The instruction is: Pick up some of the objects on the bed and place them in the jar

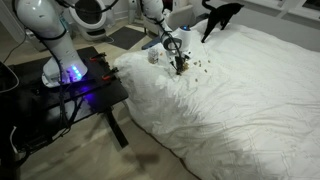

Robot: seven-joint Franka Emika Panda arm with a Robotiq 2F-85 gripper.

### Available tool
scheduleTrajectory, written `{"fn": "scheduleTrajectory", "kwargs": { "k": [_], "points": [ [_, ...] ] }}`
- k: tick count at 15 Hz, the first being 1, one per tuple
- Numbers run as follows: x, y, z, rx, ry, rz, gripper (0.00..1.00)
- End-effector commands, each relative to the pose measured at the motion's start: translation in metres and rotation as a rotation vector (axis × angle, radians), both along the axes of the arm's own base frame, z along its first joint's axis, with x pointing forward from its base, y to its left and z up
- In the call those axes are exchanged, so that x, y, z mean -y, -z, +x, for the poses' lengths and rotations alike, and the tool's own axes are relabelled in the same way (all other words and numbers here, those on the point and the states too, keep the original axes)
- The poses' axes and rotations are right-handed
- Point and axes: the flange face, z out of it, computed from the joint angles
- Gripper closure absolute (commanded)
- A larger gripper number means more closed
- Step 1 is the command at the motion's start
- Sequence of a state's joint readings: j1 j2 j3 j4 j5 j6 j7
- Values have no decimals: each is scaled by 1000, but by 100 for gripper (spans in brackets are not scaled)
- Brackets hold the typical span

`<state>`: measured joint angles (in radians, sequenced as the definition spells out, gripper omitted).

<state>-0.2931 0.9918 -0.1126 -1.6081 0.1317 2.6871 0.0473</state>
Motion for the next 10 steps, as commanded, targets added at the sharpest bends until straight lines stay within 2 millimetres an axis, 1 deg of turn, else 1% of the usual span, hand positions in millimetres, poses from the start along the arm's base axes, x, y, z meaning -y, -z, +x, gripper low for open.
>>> {"fn": "scheduleTrajectory", "kwargs": {
  "k": [1, 4, 10],
  "points": [
    [5, -19, -13, -22, 34, -8, 97],
    [3, -34, -18, -26, 35, 4, 99],
    [-7, -75, -40, -7, 34, 2, 99]
  ]
}}
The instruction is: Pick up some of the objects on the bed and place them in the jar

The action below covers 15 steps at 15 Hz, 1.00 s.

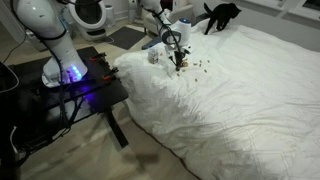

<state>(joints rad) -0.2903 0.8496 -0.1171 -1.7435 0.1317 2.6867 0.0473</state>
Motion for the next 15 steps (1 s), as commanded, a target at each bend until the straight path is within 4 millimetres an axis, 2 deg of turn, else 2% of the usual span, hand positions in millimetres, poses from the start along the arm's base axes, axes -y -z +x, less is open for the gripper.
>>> {"fn": "scheduleTrajectory", "kwargs": {
  "k": [1, 7, 12, 13, 15],
  "points": [
    [-7, -37, -28, -18, 22, 1, 99],
    [-18, -76, -49, -9, 20, -5, 99],
    [-26, -96, -57, 6, 14, -8, 99],
    [-27, -99, -58, 6, 15, -4, 70],
    [-27, -101, -63, -2, 18, -3, 62]
  ]
}}
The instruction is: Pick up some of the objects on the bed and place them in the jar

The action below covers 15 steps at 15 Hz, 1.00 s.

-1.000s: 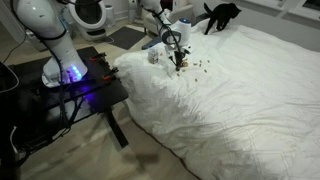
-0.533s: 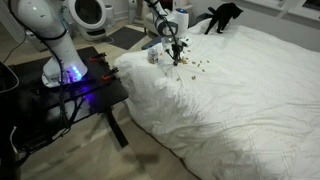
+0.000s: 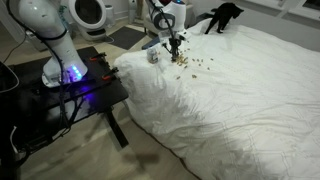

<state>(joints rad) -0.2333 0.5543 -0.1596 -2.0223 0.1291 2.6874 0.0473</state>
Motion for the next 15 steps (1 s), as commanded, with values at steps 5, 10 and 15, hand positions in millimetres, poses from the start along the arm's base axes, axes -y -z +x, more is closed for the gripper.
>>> {"fn": "scheduleTrajectory", "kwargs": {
  "k": [5, 10, 15],
  "points": [
    [5, -17, -30, -35, 40, -1, 25],
    [10, -9, -34, -64, 60, 8, 0],
    [7, 9, -47, -149, 45, 72, 0]
  ]
}}
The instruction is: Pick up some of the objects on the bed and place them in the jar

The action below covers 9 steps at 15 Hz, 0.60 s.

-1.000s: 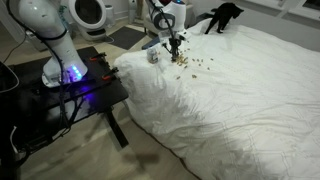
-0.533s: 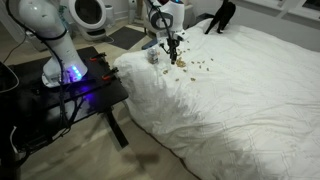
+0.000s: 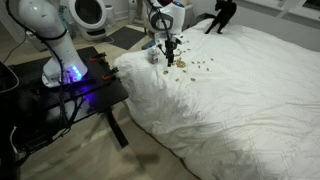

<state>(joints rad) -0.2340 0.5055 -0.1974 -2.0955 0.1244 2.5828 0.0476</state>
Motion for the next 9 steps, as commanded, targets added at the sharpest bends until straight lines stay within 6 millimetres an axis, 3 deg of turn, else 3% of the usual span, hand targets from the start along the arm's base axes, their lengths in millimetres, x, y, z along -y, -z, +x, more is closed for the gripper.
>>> {"fn": "scheduleTrajectory", "kwargs": {
  "k": [1, 9],
  "points": [
    [-3, 8, -11, -24, 2, 24, 0],
    [-5, 37, -10, 39, -18, -26, 0]
  ]
}}
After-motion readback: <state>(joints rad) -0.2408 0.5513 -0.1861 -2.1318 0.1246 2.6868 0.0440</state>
